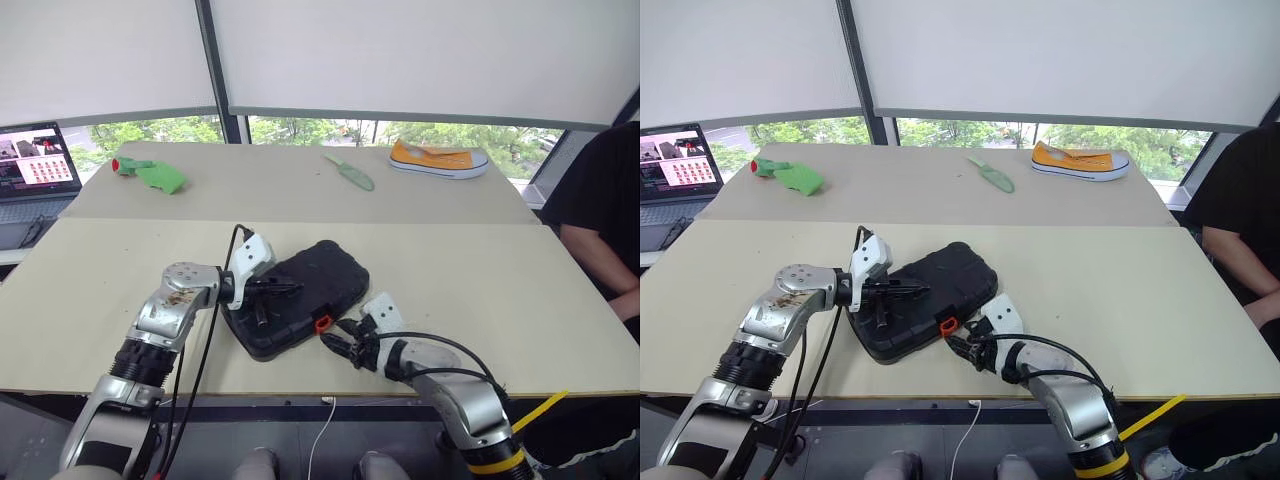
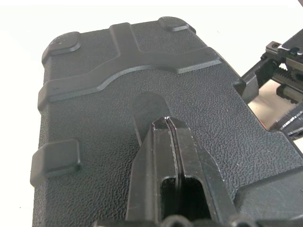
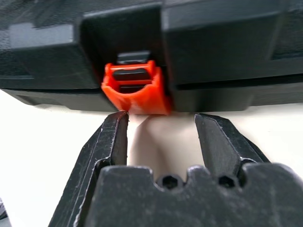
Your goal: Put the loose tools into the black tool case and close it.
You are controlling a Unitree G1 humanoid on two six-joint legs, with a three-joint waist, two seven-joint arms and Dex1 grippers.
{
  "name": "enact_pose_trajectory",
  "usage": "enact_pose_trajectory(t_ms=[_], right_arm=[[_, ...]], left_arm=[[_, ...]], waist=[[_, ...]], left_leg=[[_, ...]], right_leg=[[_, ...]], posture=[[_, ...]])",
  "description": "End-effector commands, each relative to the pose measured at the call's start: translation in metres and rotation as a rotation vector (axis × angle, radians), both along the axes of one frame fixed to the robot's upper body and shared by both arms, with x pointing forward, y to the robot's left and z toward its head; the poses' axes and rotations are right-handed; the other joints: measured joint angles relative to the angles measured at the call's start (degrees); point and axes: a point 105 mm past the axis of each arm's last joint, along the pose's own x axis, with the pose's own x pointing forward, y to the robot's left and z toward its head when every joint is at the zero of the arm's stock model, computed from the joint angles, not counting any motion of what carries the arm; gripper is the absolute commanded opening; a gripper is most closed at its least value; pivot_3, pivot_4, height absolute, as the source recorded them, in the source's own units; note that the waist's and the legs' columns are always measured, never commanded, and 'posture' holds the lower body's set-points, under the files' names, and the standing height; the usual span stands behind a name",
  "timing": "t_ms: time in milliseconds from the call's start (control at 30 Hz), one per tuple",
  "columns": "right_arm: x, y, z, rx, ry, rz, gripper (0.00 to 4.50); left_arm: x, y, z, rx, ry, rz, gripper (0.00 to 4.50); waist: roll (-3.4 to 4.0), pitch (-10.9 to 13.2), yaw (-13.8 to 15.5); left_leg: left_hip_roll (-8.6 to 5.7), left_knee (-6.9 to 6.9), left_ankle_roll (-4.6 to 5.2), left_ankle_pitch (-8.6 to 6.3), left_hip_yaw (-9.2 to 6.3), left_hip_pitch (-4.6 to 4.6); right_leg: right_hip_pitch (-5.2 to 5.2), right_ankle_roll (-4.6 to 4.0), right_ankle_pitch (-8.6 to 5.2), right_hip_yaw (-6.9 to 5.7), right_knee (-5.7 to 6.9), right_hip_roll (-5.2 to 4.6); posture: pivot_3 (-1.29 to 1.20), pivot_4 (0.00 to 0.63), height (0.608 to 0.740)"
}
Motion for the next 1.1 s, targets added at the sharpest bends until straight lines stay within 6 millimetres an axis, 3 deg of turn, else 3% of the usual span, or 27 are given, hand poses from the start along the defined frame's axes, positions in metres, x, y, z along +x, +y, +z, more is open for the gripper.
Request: enact_pose_trajectory(t_ms=[33,200,367,467,567,933,1033,1100], right_arm=[[-0.002,0.007,0.017,0.029,-0.034,0.016,2.62],[-0.001,0.011,0.023,0.051,-0.039,0.019,2.62],[0.000,0.014,0.014,0.001,-0.047,0.041,2.62],[-0.001,0.009,0.007,-0.032,-0.037,0.046,1.92],[-0.004,0.010,0.006,-0.018,-0.027,0.051,0.87],[-0.004,0.018,0.017,0.029,-0.038,0.044,0.87],[-0.002,0.014,0.018,0.001,-0.069,0.016,1.52],[0.000,0.013,0.018,-0.012,-0.078,-0.003,2.23]], left_arm=[[-0.013,0.014,-0.050,0.113,0.175,0.047,0.00],[-0.014,0.015,-0.052,0.115,0.178,0.052,0.00],[-0.016,0.015,-0.053,0.114,0.183,0.050,0.00],[-0.016,0.015,-0.052,0.116,0.184,0.050,0.00],[-0.016,0.016,-0.052,0.119,0.185,0.049,0.00],[-0.015,0.018,-0.052,0.125,0.188,0.051,0.00],[-0.016,0.019,-0.051,0.126,0.189,0.051,0.00],[-0.016,0.020,-0.051,0.127,0.189,0.052,0.00]], waist=[[0.00,0.00,-0.01],[0.00,0.00,-0.13],[0.00,0.00,-0.18],[0.00,0.00,-0.13],[0.00,0.00,-0.15],[0.00,0.00,-0.26],[0.00,0.00,-0.25],[0.00,0.00,-0.29]], left_leg=[[0.00,0.00,0.00,0.00,0.00,0.00],[0.01,-0.04,-0.01,-0.01,0.00,0.00],[0.02,-0.09,-0.02,-0.02,0.00,0.01],[0.02,-0.10,-0.03,-0.02,0.00,0.00],[0.02,-0.12,-0.05,-0.04,0.00,0.00],[0.04,-0.16,-0.09,-0.07,-0.01,-0.01],[0.04,-0.16,-0.09,-0.07,-0.01,-0.01],[0.04,-0.16,-0.10,-0.07,-0.01,-0.02]], right_leg=[[0.00,0.00,0.00,0.00,0.00,0.00],[-0.02,0.00,-0.01,0.00,-0.01,0.01],[-0.04,-0.02,-0.02,-0.01,-0.04,0.01],[-0.07,-0.02,-0.03,-0.01,-0.08,0.00],[-0.12,-0.02,-0.03,-0.03,-0.17,0.00],[-0.30,-0.02,-0.03,-0.03,-0.18,0.00],[-0.31,-0.02,-0.03,-0.03,-0.18,0.00],[-0.34,-0.03,-0.03,-0.03,-0.19,0.00]], posture=[[0.00,0.150,0.740],[0.00,0.150,0.740],[0.00,0.150,0.740],[0.00,0.150,0.740],[0.00,0.150,0.740],[0.00,0.150,0.740],[0.00,0.150,0.740],[0.00,0.150,0.740]])
